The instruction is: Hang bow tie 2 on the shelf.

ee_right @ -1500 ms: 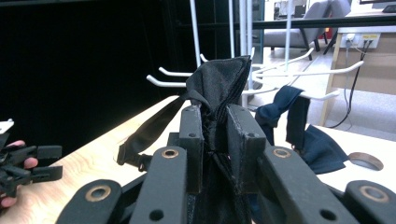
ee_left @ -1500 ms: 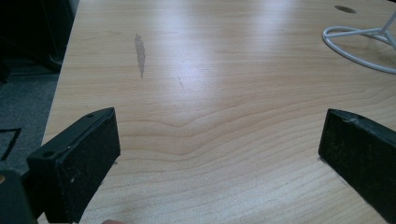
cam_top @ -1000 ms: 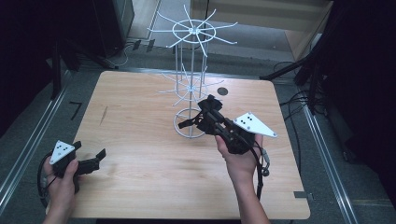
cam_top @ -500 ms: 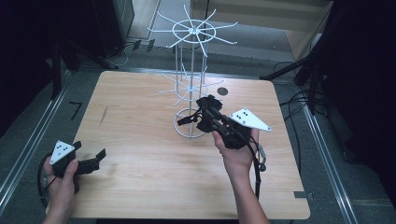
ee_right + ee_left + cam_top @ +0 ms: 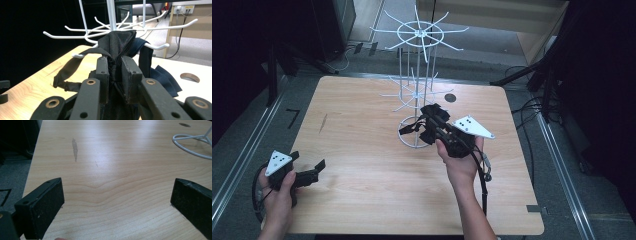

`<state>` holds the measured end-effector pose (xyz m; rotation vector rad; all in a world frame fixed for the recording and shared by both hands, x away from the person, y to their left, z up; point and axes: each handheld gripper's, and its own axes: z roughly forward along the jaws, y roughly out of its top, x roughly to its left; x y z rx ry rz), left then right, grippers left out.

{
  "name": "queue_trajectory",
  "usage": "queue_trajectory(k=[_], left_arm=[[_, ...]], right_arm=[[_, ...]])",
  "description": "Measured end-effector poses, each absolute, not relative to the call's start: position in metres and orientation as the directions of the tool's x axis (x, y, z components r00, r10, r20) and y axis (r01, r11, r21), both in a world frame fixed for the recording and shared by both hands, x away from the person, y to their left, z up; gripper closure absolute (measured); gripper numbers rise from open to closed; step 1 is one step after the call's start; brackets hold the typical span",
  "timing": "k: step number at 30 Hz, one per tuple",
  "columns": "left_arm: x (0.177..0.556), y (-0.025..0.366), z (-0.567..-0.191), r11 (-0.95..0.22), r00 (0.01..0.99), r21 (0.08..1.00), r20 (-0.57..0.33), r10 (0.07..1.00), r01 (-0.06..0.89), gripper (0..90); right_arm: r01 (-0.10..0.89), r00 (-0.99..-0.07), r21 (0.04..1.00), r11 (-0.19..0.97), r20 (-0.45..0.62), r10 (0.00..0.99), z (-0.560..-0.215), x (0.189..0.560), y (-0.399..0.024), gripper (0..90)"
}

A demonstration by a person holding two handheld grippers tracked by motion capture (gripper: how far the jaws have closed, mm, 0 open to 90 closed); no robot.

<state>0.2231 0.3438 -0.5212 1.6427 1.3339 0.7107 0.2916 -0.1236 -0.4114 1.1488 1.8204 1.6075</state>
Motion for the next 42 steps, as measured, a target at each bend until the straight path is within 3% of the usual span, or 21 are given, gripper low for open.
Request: queue_trajectory(k=[42], left_arm=[[0.223,0.344,-0.521,-0.035,0.265,0.888,-0.099,0.959,0.458,0.0]], right_arm=[[0.399,-0.498,0.917,0.033,0.186,0.847,-0.467,0.33,-0.088,77.7]])
